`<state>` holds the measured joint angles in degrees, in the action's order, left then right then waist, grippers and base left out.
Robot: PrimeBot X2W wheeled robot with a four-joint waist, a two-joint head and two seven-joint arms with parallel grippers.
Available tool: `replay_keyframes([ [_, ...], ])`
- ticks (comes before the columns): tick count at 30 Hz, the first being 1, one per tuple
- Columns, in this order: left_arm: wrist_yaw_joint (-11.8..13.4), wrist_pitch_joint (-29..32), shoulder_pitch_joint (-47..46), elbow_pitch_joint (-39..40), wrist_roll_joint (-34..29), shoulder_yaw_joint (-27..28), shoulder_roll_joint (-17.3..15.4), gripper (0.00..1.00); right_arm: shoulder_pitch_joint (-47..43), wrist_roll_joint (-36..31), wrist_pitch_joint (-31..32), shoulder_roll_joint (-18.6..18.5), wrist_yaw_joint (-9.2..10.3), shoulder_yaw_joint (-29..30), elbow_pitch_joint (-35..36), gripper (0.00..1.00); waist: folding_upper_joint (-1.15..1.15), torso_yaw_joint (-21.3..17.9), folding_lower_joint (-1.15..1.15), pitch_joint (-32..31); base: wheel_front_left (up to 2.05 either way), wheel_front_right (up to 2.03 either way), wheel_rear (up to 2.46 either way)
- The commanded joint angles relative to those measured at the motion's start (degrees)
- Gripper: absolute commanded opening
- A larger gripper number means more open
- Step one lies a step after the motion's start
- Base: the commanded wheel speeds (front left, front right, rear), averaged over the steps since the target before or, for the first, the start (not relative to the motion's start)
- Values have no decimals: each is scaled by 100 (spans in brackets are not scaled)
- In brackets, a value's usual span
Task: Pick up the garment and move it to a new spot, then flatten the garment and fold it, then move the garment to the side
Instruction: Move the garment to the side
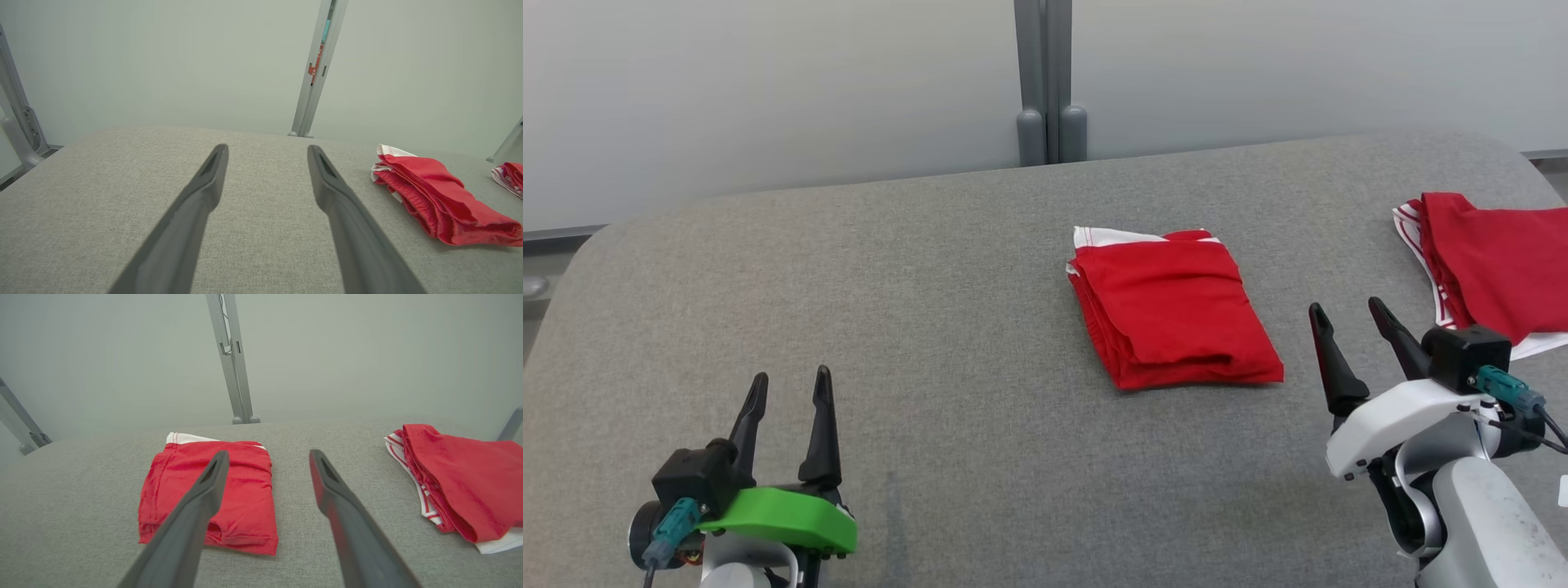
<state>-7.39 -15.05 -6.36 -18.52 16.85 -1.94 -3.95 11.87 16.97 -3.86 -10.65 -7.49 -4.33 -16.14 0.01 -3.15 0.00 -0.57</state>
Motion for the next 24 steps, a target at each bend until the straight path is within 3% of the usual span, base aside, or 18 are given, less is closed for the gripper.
replay_keyframes([
  [1, -12, -14, 115, 0, 2, 10, 9, 100, -37, 35, -13, 2, 2, -23, -24, 100, -1, 12, 0, -3, 0, 0, 0],
  [24, -13, -14, 66, -13, -45, -15, -55, 100, 15, 61, -38, 97, 2, 27, -180, 100, -1, 120, 0, 57, 0, 0, 0],
])
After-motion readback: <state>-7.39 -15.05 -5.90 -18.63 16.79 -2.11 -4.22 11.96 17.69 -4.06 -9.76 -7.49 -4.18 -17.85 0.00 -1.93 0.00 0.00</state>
